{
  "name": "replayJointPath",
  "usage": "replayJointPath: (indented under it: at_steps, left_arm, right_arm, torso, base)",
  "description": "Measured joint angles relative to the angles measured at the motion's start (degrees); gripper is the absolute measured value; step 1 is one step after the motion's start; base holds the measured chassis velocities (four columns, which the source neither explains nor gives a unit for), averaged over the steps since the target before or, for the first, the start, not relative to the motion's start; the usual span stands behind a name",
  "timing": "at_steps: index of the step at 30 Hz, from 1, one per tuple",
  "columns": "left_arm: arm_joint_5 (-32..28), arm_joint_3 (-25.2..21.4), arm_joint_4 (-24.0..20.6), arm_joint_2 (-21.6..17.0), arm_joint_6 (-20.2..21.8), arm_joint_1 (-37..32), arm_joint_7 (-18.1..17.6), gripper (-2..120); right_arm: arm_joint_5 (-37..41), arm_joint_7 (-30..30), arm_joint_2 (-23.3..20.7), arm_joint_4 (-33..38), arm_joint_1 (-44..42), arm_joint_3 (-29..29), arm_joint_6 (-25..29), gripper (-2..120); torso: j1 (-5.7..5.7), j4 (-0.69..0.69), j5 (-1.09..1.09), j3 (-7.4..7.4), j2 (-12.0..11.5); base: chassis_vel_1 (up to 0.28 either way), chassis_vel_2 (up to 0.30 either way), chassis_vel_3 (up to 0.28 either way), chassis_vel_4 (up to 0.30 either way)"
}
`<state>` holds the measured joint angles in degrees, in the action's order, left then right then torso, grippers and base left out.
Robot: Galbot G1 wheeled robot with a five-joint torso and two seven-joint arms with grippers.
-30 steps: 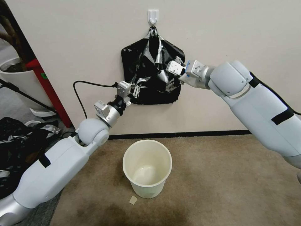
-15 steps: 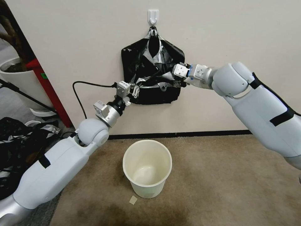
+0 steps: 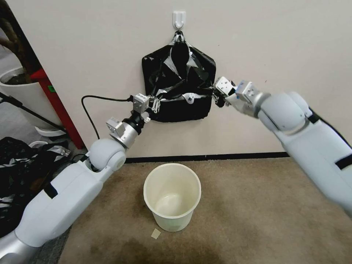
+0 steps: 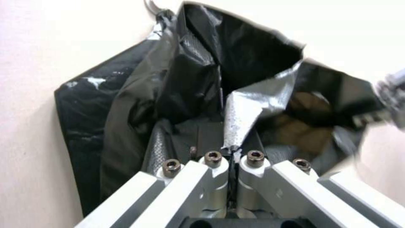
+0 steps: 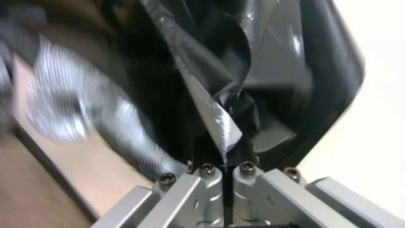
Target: Place a trash bag onto the trash bin.
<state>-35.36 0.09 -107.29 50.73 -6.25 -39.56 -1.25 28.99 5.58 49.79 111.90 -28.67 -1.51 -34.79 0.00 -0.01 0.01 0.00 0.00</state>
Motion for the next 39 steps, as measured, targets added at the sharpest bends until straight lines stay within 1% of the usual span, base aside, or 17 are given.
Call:
replayJointPath:
  at_steps: [1, 4, 5, 7, 9, 11, 14, 15, 18, 19, 23, 25, 26, 27, 32, 34, 39]
  left_arm:
    - [0.0, 0.0, 0.0, 0.0, 0.0, 0.0, 0.0, 0]
    - [0.5, -2.7, -2.8, 1.0, -0.4, -4.6, -0.9, 0]
    - [0.5, -2.7, -2.8, 1.0, -0.4, -4.6, -0.9, 0]
    - [1.3, -4.9, -4.7, 1.9, -0.8, -8.3, -1.2, 0]
    - [1.9, -7.4, -6.7, 2.8, -1.0, -13.0, -1.9, 0]
    - [2.0, -8.3, -7.4, 3.0, -1.0, -14.5, -2.1, 0]
    - [2.0, -13.4, -11.1, 4.1, -1.0, -21.5, -2.7, 0]
    - [2.0, -13.4, -11.1, 4.1, -1.0, -21.5, -2.7, 0]
    - [-1.0, -17.3, -16.8, 4.2, 0.6, -26.1, -4.0, 0]
    - [-1.0, -17.3, -16.8, 4.2, 0.6, -26.1, -4.0, 0]
    - [-6.6, -20.6, -24.8, 2.3, 5.7, -29.2, -7.0, 0]
    - [-7.4, -21.0, -25.9, 1.9, 6.8, -29.6, -7.7, 0]
    - [-8.9, -22.0, -28.5, 1.0, 10.1, -30.4, -9.8, 0]
    - [-8.9, -22.0, -28.5, 1.0, 10.1, -30.4, -9.8, 0]
    - [-10.3, -22.8, -32.5, -0.5, 18.5, -32.4, -14.8, 0]
    - [-10.3, -21.9, -32.5, -0.7, 20.4, -32.9, -16.6, 0]
    - [-9.5, -19.8, -31.1, 0.4, 22.9, -34.4, -18.2, 0]
  right_arm:
    - [0.0, 0.0, 0.0, 0.0, 0.0, 0.0, 0.0, 0]
    - [19.2, -16.9, 3.4, 7.5, -10.2, -2.6, 3.1, 0]
    - [19.2, -16.9, 3.4, 7.5, -10.2, -2.6, 3.1, 0]
    - [26.7, -23.3, 6.8, 11.7, -16.3, -5.3, 7.0, 0]
    - [30.2, -26.1, 10.1, 15.0, -22.1, -7.8, 9.9, 0]
    - [30.6, -26.5, 11.4, 16.3, -24.5, -8.6, 10.8, 0]
    - [31.0, -26.9, 16.2, 21.0, -31.5, -11.4, 13.1, 0]
    - [31.0, -26.9, 16.2, 21.0, -31.5, -11.4, 13.1, 0]
    - [31.1, -27.8, 18.9, 26.2, -35.5, -12.7, 13.7, 0]
    - [31.1, -27.8, 18.9, 26.2, -35.5, -12.7, 13.7, 0]
    - [35.5, -33.5, 19.5, 31.8, -37.2, -14.0, 10.1, 0]
    - [36.4, -34.2, 19.3, 31.9, -37.5, -14.2, 9.6, 0]
    - [36.8, -34.9, 18.9, 32.0, -38.1, -14.5, 9.0, 0]
    - [36.8, -34.9, 18.9, 32.0, -38.1, -14.5, 9.0, 0]
    - [37.8, -38.2, 17.8, 31.9, -39.1, -13.0, 6.4, 0]
    - [38.3, -40.4, 17.3, 31.9, -39.5, -12.1, 5.0, 0]
    - [39.4, -42.9, 16.1, 31.7, -40.1, -11.0, 3.2, 0]
  torso:
    - [0.00, 0.00, 0.00, 0.00, 0.0]
    - [0.00, 0.00, -0.01, 0.00, 0.0]
    - [0.00, 0.00, -0.01, 0.00, 0.0]
    - [0.00, 0.01, -0.03, -0.01, 0.0]
    - [0.00, 0.01, -0.02, -0.01, 0.0]
    - [0.00, 0.00, -0.03, -0.01, 0.0]
    - [0.00, 0.02, -0.03, -0.01, 0.0]
    - [0.00, 0.02, -0.03, -0.01, 0.0]
    - [0.00, 0.01, -0.02, -0.01, 0.0]
    - [0.00, 0.01, -0.02, -0.01, 0.0]
    - [0.00, 0.01, -0.02, -0.01, 0.0]
    - [-0.01, 0.01, -0.01, -0.01, 0.0]
    - [0.00, 0.01, -0.02, -0.01, 0.0]
    - [0.00, 0.01, -0.02, -0.01, 0.0]
    - [0.00, 0.01, -0.01, 0.00, 0.0]
    - [0.00, 0.01, -0.01, 0.00, 0.0]
    - [0.00, 0.00, -0.02, 0.00, 0.0]
  base:
    - [0.000, 0.000, 0.000, 0.000]
    - [0.000, 0.000, 0.000, 0.000]
    - [0.000, 0.000, 0.000, 0.000]
    - [0.000, 0.000, 0.000, 0.000]
    - [0.000, 0.000, 0.000, 0.000]
    - [0.000, 0.000, 0.000, 0.000]
    - [0.000, 0.000, 0.000, 0.000]
    - [0.000, 0.000, 0.000, 0.000]
    - [0.000, 0.000, 0.000, 0.000]
    - [0.000, 0.000, 0.000, 0.000]
    - [0.000, 0.000, 0.000, 0.000]
    - [0.000, 0.000, 0.000, 0.000]
    - [0.000, 0.000, 0.000, 0.000]
    - [0.000, 0.000, 0.000, 0.000]
    - [0.000, 0.000, 0.000, 0.000]
    - [0.000, 0.000, 0.000, 0.000]
    - [0.000, 0.000, 0.000, 0.000]
